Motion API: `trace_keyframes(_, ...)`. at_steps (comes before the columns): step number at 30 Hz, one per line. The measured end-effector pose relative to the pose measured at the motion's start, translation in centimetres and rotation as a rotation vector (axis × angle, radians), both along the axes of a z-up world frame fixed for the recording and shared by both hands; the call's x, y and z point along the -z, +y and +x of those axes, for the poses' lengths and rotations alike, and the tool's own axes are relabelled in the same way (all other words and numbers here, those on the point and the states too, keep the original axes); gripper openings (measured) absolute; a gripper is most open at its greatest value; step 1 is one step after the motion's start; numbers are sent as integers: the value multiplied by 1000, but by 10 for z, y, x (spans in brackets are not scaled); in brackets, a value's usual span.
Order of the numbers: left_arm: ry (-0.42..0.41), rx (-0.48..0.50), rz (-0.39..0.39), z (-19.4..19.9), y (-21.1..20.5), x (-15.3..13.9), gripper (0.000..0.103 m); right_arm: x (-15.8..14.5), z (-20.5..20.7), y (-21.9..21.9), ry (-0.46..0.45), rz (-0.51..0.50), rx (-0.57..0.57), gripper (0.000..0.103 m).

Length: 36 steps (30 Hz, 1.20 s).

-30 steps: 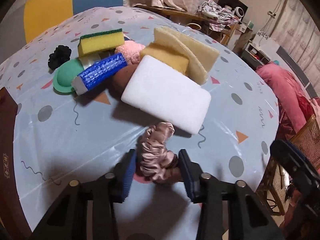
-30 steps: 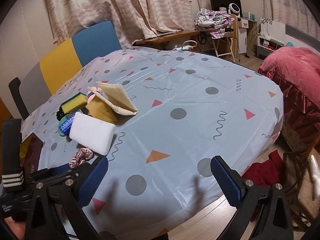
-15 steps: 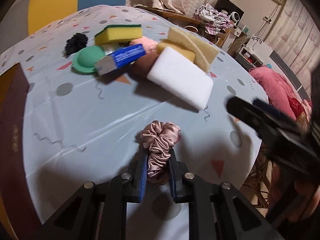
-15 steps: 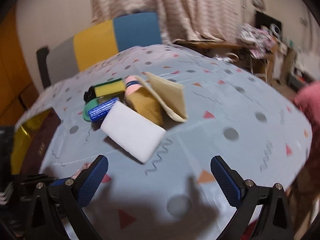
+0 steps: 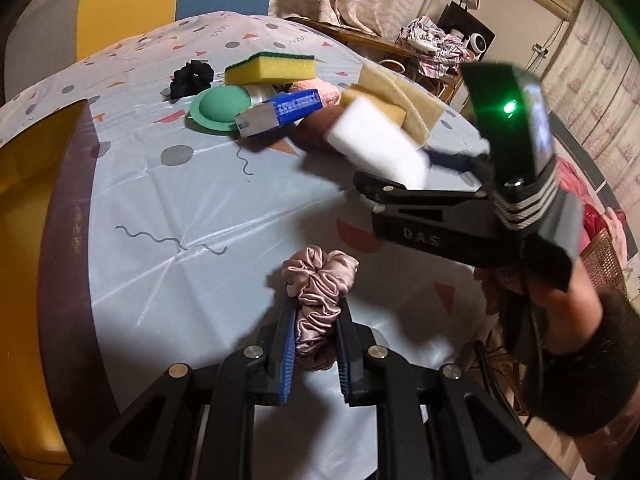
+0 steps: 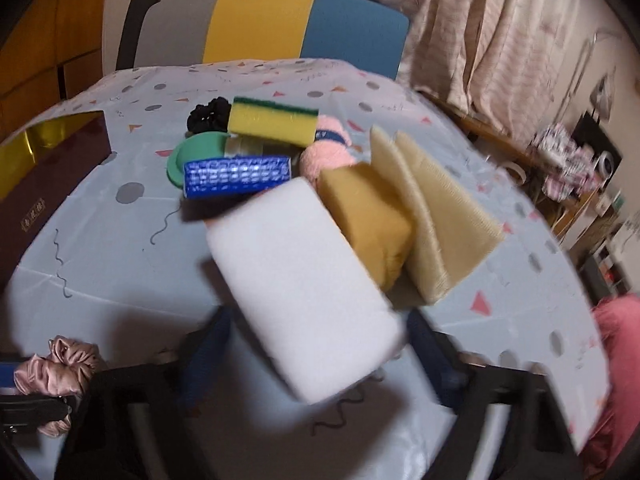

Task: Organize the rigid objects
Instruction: 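Grasp the white foam block with the right gripper while the left gripper carries the scrunchie to the tray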

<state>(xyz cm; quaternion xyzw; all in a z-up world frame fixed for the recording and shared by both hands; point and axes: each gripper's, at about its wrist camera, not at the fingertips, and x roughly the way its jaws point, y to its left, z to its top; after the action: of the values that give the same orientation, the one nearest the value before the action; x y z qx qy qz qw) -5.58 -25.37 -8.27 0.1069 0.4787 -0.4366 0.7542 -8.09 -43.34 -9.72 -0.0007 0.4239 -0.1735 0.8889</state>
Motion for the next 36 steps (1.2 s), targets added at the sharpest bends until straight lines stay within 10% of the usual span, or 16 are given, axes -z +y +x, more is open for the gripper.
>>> trace_keyframes(13, -28, -34, -102, 3, 34, -46, 16, -10, -31, 19, -147, 358, 79, 70)
trace_keyframes(36, -34, -465, -28, 179, 201, -51, 16, -83, -7, 132, -219, 440, -58, 70)
